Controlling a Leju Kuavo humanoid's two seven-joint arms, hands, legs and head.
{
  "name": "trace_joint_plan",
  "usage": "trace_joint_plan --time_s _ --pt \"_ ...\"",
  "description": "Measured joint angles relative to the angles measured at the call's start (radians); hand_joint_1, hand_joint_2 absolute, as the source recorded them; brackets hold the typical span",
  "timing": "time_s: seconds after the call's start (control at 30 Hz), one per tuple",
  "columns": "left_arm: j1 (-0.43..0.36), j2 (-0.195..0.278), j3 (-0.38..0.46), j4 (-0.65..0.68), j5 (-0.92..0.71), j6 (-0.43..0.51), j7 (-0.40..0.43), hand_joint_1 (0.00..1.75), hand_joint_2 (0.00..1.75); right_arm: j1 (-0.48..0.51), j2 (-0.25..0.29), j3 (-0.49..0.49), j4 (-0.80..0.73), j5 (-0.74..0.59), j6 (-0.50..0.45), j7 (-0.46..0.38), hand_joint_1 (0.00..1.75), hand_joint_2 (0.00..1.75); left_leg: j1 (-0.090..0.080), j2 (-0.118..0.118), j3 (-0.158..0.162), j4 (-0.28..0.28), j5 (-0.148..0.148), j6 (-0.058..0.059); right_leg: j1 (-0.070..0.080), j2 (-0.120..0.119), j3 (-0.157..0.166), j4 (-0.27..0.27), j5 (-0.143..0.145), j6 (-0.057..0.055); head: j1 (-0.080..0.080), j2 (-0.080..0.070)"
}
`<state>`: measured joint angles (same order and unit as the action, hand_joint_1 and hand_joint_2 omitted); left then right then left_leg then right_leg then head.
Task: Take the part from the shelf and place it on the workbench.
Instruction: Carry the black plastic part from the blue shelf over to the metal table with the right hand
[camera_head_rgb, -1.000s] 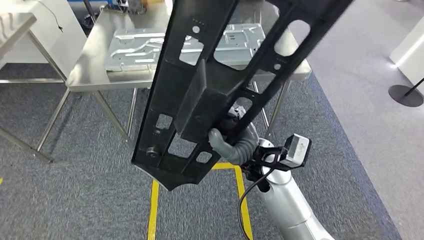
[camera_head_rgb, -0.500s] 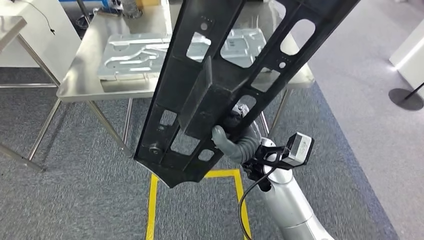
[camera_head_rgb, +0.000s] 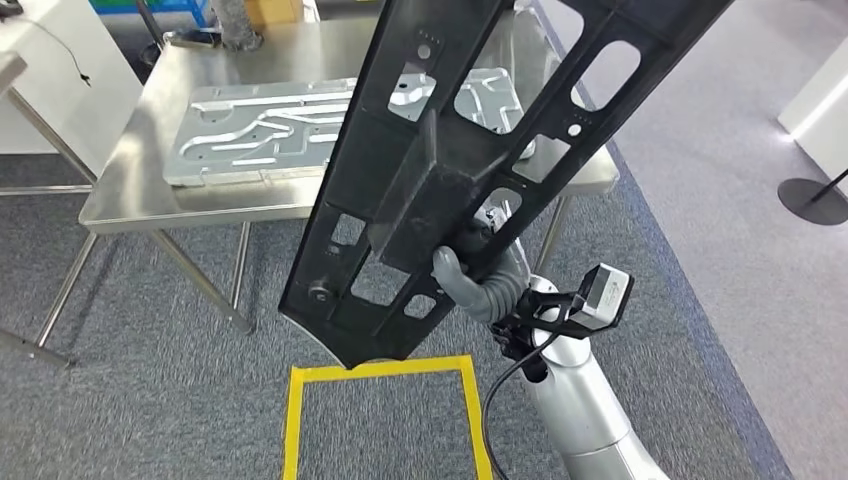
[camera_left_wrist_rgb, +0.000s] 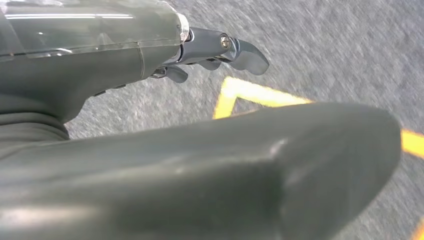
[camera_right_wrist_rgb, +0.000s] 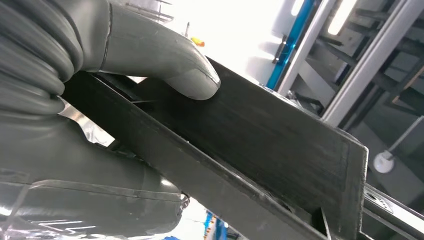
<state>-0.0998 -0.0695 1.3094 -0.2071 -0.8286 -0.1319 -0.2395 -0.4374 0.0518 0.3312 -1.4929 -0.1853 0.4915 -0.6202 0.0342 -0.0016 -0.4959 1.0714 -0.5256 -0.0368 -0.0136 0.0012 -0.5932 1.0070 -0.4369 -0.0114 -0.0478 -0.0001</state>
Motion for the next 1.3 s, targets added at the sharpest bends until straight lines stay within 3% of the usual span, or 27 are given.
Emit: trace_joint_plan --time_s 0.1,0.17,0.2,0.23,0.3,0.33,0.37,0.43,0.47,0.53,0.57,0.63,0.67,0.7,0.73,0.83,0.87,0.97,1.0,1.07,1.13,1.17,1.2,1.23,1.27,1.3 --pt "-0.001 -0.001 0.000 0.000 0.002 0.002 0.001 0.00 0.00 0.001 0.001 -0.001 0.003 0.001 0.002 0.000 1.75 1.75 -0.003 0.000 -0.127 0.181 -0.064 -0.001 0.007 0.002 0.028 -0.001 -0.026 -0.015 0.000 0.000" --pt "0.004 -0.001 0.000 0.000 0.004 0.004 0.001 0.00 0.00 0.002 0.001 -0.001 0.008 0.003 0.001 0.002 1.75 1.75 -0.007 0.000 -0.191 0.222 -0.095 0.003 0.013 0.007 0.051 -0.001 -0.047 -0.018 0.000 0.000" --pt "0.005 -0.001 0.000 0.000 0.005 0.005 0.000 0.00 0.00 0.002 0.001 -0.001 0.011 0.006 -0.001 0.004 1.75 1.75 -0.009 0.000 -0.202 0.196 -0.082 0.008 0.015 0.009 0.067 -0.001 -0.060 -0.018 0.000 0.000" --pt "0.006 -0.001 0.001 0.000 0.006 0.005 0.000 0.00 0.00 0.001 0.002 -0.001 0.014 0.011 -0.005 0.007 1.75 1.75 -0.013 0.000 -0.201 0.142 -0.042 0.016 0.017 0.010 0.084 -0.001 -0.073 -0.017 0.000 0.000" --pt "0.009 0.000 0.001 0.000 0.008 0.006 -0.001 0.00 0.00 -0.002 0.004 0.000 0.022 0.024 -0.017 0.015 1.75 1.75 -0.025 0.008 -0.189 0.020 0.082 0.036 0.021 0.008 0.113 -0.002 -0.099 -0.014 0.000 0.000" --pt "0.009 0.001 0.001 0.000 0.009 0.006 -0.002 0.00 0.00 -0.004 0.004 0.000 0.027 0.032 -0.024 0.021 1.75 1.75 -0.031 0.010 -0.183 -0.018 0.128 0.044 0.022 0.007 0.124 -0.005 -0.109 -0.009 0.000 0.000" --pt "0.010 0.002 0.001 0.000 0.009 0.006 -0.003 0.00 0.00 -0.006 0.005 0.000 0.031 0.040 -0.033 0.028 1.75 1.75 -0.036 0.010 -0.179 -0.039 0.151 0.050 0.023 0.005 0.132 -0.008 -0.115 -0.003 0.000 0.000" --pt "0.007 0.002 0.001 0.000 0.009 0.007 -0.004 0.00 0.00 -0.015 0.005 0.000 0.036 0.052 -0.051 0.040 1.75 1.75 -0.035 -0.001 -0.161 -0.054 0.147 0.056 0.024 0.002 0.135 0.003 -0.106 0.012 0.000 0.000" --pt "0.006 0.002 0.001 0.000 0.008 0.007 -0.005 0.00 0.00 -0.019 0.005 0.000 0.037 0.054 -0.057 0.043 1.75 1.75 -0.032 -0.005 -0.148 -0.064 0.144 0.061 0.022 0.001 0.123 0.032 -0.092 0.018 -0.001 0.000" --pt "0.006 0.001 0.001 0.000 0.006 0.006 -0.005 0.00 0.00 -0.026 0.005 -0.001 0.037 0.047 -0.061 0.043 1.75 1.75 -0.028 -0.010 -0.119 -0.081 0.136 0.067 0.018 0.001 0.061 0.134 -0.079 0.029 -0.001 0.000" --pt "0.006 0.001 0.001 0.000 0.005 0.006 -0.005 0.00 0.00 -0.026 0.004 -0.001 0.037 0.042 -0.061 0.043 1.75 1.75 -0.028 -0.012 -0.106 -0.086 0.127 0.070 0.015 0.001 0.017 0.193 -0.093 0.033 -0.001 0.000" --pt "0.007 0.001 0.001 0.000 0.004 0.006 -0.004 0.00 0.00 -0.022 0.001 -0.002 0.037 0.036 -0.063 0.043 1.75 1.75 -0.028 -0.017 -0.081 -0.089 0.106 0.070 0.009 0.001 -0.064 0.264 -0.160 0.040 -0.001 0.000" --pt "0.007 0.001 0.001 0.000 0.003 0.006 -0.003 0.00 0.00 -0.020 -0.001 -0.003 0.037 0.036 -0.065 0.043 1.75 1.75 -0.028 -0.019 -0.066 -0.089 0.093 0.070 0.007 0.001 -0.090 0.266 -0.189 0.042 -0.001 0.000" --pt "0.008 0.001 0.001 0.000 0.003 0.006 -0.003 0.00 0.00 -0.019 -0.004 -0.003 0.037 0.036 -0.067 0.043 1.75 1.75 -0.028 -0.020 -0.048 -0.089 0.080 0.069 0.005 0.001 -0.102 0.242 -0.195 0.044 -0.001 0.000" --pt "0.008 0.001 0.001 0.000 0.003 0.006 -0.003 0.00 0.00 -0.017 -0.005 -0.004 0.036 0.037 -0.069 0.043 1.75 1.75 -0.028 -0.022 -0.028 -0.089 0.065 0.067 0.004 0.001 -0.103 0.195 -0.167 0.044 -0.001 0.000" --pt "0.008 -0.001 0.001 0.000 0.004 0.005 -0.003 0.00 0.00 -0.013 -0.014 -0.008 0.032 0.036 -0.074 0.041 1.75 1.75 -0.030 -0.025 0.012 -0.085 0.020 0.056 0.010 0.001 -0.092 0.028 0.035 0.029 -0.001 0.000" --pt "0.007 -0.002 0.001 0.000 0.005 0.005 -0.003 0.00 0.00 -0.011 -0.017 -0.010 0.029 0.035 -0.077 0.040 1.75 1.75 -0.030 -0.026 0.023 -0.082 0.010 0.050 0.014 0.002 -0.090 0.003 0.071 0.020 -0.001 0.000" --pt "0.005 -0.003 0.001 0.000 0.007 0.004 -0.003 0.00 0.00 -0.016 -0.021 -0.017 0.011 0.033 -0.081 0.035 1.75 1.75 -0.028 -0.023 0.039 -0.055 0.007 0.031 0.017 0.005 -0.062 -0.008 0.060 -0.007 -0.001 0.000" --pt "0.003 -0.004 0.001 0.000 0.007 0.004 -0.003 0.00 0.00 -0.019 -0.021 -0.019 0.006 0.032 -0.081 0.033 1.75 1.75 -0.027 -0.020 0.024 -0.020 0.009 0.027 0.015 0.005 -0.047 -0.011 0.053 -0.014 -0.001 0.000" --pt "0.000 -0.005 0.001 0.000 0.007 0.002 -0.003 0.00 0.00 -0.020 -0.021 -0.021 0.001 0.031 -0.081 0.032 1.75 1.75 -0.023 -0.013 -0.042 0.094 -0.012 0.020 0.013 0.004 -0.019 -0.015 0.035 -0.020 -0.001 0.000" --pt "0.002 -0.006 0.001 0.000 0.007 0.003 -0.003 0.00 0.00 -0.018 -0.022 -0.023 0.001 0.030 -0.081 0.032 1.75 1.75 -0.022 -0.009 -0.126 0.195 -0.069 0.016 0.014 0.005 0.003 -0.014 0.013 -0.022 -0.001 0.000" --pt "0.004 -0.006 0.001 0.000 0.007 0.003 -0.003 0.00 0.00 -0.017 -0.022 -0.023 0.001 0.031 -0.082 0.031 1.75 1.75 -0.022 -0.008 -0.156 0.210 -0.095 0.015 0.014 0.007 0.017 -0.014 0.001 -0.022 -0.001 0.000" --pt "0.006 -0.006 0.001 0.000 0.007 0.003 -0.003 0.00 0.00 -0.016 -0.022 -0.024 0.001 0.031 -0.084 0.029 1.75 1.75 -0.022 -0.007 -0.173 0.197 -0.103 0.015 0.013 0.008 0.033 -0.014 -0.013 -0.020 -0.001 0.000" --pt "0.007 -0.006 0.001 0.000 0.007 0.003 -0.004 0.00 0.00 -0.016 -0.022 -0.026 0.000 0.032 -0.088 0.027 1.75 1.75 -0.022 -0.005 -0.178 0.156 -0.082 0.017 0.012 0.008 0.051 -0.014 -0.027 -0.018 -0.001 0.000" --pt "0.008 -0.005 0.001 0.000 0.007 0.003 -0.004 0.00 0.00 -0.015 -0.022 -0.028 -0.002 0.033 -0.094 0.023 1.75 1.75 -0.022 -0.003 -0.175 0.095 -0.028 0.019 0.012 0.007 0.069 -0.014 -0.042 -0.015 -0.001 0.000" --pt "0.010 -0.005 0.001 0.000 0.007 0.003 -0.004 0.00 0.00 -0.015 -0.022 -0.031 -0.006 0.036 -0.101 0.018 1.75 1.75 -0.023 -0.001 -0.172 0.029 0.044 0.022 0.013 0.006 0.084 -0.011 -0.056 -0.011 -0.001 0.000"
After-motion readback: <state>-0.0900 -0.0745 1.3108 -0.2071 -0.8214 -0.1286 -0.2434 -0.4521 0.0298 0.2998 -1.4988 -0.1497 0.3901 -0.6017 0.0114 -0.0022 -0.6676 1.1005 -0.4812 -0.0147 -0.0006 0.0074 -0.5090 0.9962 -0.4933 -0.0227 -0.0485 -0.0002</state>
